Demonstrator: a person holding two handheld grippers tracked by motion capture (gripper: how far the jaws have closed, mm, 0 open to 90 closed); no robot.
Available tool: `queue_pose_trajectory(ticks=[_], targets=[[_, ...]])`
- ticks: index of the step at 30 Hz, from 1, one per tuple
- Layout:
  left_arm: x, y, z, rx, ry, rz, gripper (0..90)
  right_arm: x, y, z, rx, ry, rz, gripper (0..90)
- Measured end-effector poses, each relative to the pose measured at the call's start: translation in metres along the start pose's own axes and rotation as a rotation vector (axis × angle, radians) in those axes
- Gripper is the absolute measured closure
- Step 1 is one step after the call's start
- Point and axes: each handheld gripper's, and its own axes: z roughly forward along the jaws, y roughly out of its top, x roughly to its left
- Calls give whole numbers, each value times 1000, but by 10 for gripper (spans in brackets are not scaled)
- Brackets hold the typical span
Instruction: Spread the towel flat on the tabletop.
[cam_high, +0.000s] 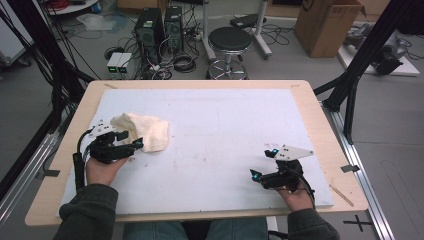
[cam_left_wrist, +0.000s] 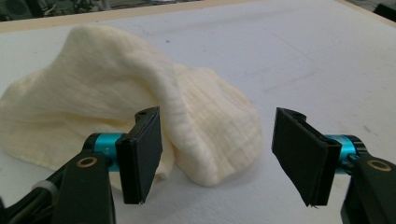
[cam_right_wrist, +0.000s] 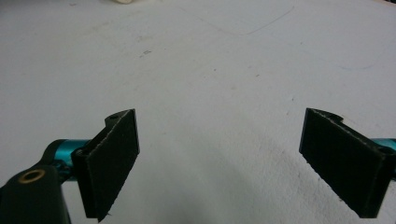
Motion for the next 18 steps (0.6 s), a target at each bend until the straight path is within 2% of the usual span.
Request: queue_pose_trajectory(ticks=[4,9,12,13,17,18], targets=[[8,4,8,-5,42,-35,338,0,0,1,4,3,1,115],[15,14,21,19,86,-32,323,0,1,3,4,6,-5,115],[20,15,28,15,111,-51,308,0,2,4,6,14,-4,115],[22,14,32,10,118,-70,306,0,2,4,5,14,-7,115],[27,9,46,44,149,-95,305,-1,2,5,4,11,-9,115],[28,7,51,62,175,-90,316,-1,2,5,3,13,-6,115]])
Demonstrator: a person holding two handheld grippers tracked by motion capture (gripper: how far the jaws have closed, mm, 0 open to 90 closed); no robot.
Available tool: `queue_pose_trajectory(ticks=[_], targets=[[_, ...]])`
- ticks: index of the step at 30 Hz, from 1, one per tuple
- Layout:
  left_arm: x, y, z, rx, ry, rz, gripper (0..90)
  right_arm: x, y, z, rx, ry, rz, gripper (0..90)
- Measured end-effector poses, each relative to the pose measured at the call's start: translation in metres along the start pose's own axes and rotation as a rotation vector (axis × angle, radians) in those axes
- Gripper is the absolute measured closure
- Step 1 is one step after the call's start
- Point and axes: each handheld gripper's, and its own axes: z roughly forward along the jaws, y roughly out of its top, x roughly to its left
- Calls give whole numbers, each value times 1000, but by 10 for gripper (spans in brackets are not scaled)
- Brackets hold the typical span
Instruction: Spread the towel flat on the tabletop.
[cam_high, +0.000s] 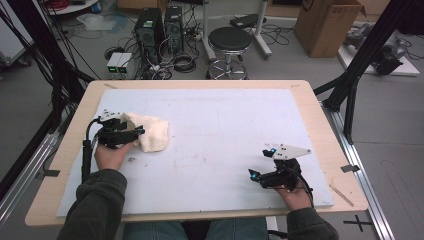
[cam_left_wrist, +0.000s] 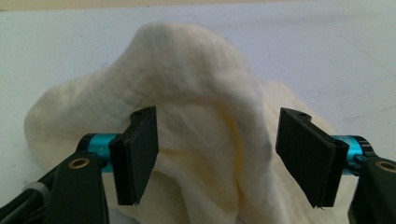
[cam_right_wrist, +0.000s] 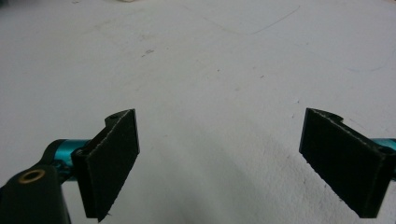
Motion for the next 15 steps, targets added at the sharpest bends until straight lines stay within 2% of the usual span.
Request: queue_pose_trajectory(ticks=[4,5,6,7,9,14,15], targets=[[1,-3,8,23,10,-18,356,0,0,0,0,1,-3,115],[1,-3,10,26,19,-19,378,0,0,0,3,5,-2,115],[1,-4,12,24,17,-23,445,0,0,0,1,2,-6,115],[2,-5,14,27,8,-30,445,0,0,0,1,2,-6,115],[1,-6,17,40,17,-42,473,-1,0,0,0,0,-7,115],[0,-9,23,73,31,-26,609,-1,1,0,-3,0,-5,115],[0,-9,23,77,33,-24,609,-1,1,0,-3,0,-5,115]])
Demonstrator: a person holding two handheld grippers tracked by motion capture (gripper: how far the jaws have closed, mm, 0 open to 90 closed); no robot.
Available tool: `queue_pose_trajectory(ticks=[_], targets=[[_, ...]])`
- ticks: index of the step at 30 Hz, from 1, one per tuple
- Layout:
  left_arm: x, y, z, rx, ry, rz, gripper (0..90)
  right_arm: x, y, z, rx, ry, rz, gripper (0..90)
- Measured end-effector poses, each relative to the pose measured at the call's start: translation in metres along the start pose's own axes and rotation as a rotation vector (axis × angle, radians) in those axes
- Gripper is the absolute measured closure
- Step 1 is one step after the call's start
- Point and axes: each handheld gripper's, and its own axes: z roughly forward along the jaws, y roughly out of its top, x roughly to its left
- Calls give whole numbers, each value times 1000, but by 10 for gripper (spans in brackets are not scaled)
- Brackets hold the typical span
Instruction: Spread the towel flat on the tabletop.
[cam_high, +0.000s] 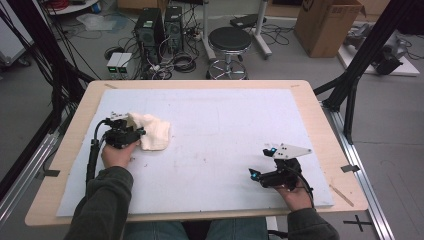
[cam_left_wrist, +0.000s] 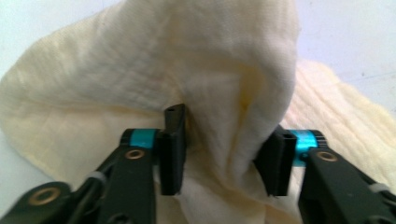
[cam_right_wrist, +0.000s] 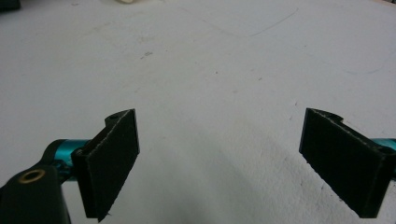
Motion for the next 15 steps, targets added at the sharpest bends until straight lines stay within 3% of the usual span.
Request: queue_pose_trajectory(ticks=[7,15], targets=[[-3,-2,3,20,18,24,748,1,1,1,3,7,-6,115],[-2,-1,2,10,16,-5,814,1,0,2,4,11,-15,115]])
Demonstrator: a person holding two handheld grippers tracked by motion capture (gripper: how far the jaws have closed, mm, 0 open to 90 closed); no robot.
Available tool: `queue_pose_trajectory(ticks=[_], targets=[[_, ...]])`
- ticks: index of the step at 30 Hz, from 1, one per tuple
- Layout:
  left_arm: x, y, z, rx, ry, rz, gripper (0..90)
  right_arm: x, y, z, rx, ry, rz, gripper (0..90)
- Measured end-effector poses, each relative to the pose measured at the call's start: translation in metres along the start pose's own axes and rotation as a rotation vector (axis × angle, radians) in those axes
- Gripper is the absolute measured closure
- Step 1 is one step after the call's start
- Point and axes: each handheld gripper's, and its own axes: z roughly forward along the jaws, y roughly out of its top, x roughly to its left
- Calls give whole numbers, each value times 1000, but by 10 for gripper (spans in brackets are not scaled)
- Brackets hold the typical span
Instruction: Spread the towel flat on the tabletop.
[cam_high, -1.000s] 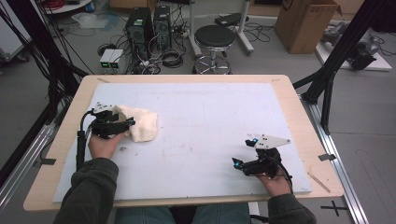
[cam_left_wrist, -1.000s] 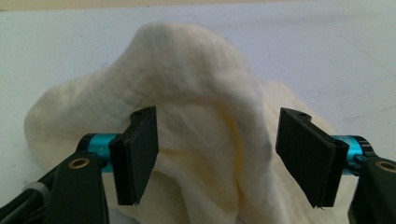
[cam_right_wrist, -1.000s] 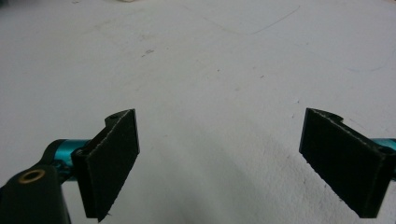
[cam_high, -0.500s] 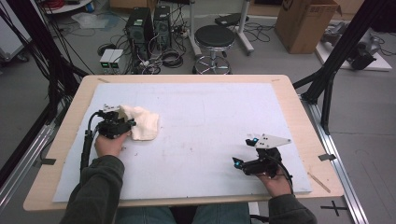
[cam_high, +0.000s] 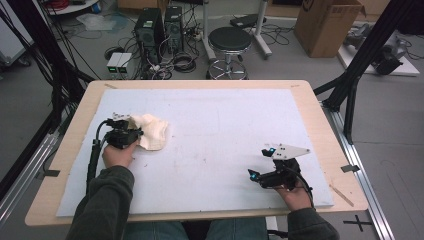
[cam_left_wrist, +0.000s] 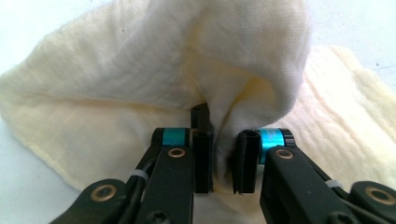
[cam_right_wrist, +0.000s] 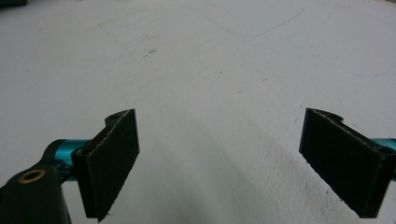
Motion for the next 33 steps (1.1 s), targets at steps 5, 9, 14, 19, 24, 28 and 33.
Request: queue_pose_trajectory(ticks=[5,9,14,19,24,28,33], targets=[[0,0,-1,-5,-8,4,823,1,1,0,3,4,0,115],[0,1,-3,-16,-13,7,826,2,-1,1,7,4,-9,115],[0,3,-8,-31,-26,9,828,1,-1,0,8,2,-4,115],[-1,4,-13,-39,-32,20,829,3,0,1,12,5,-8,115],[-4,5,-17,-53,-37,26,829,3,0,1,23,6,-14,115],[-6,6,-19,-58,-40,35,829,3,0,0,15,3,-12,115],[-8,6,-22,-69,-44,46,829,2,-1,-2,17,-1,-11,115]])
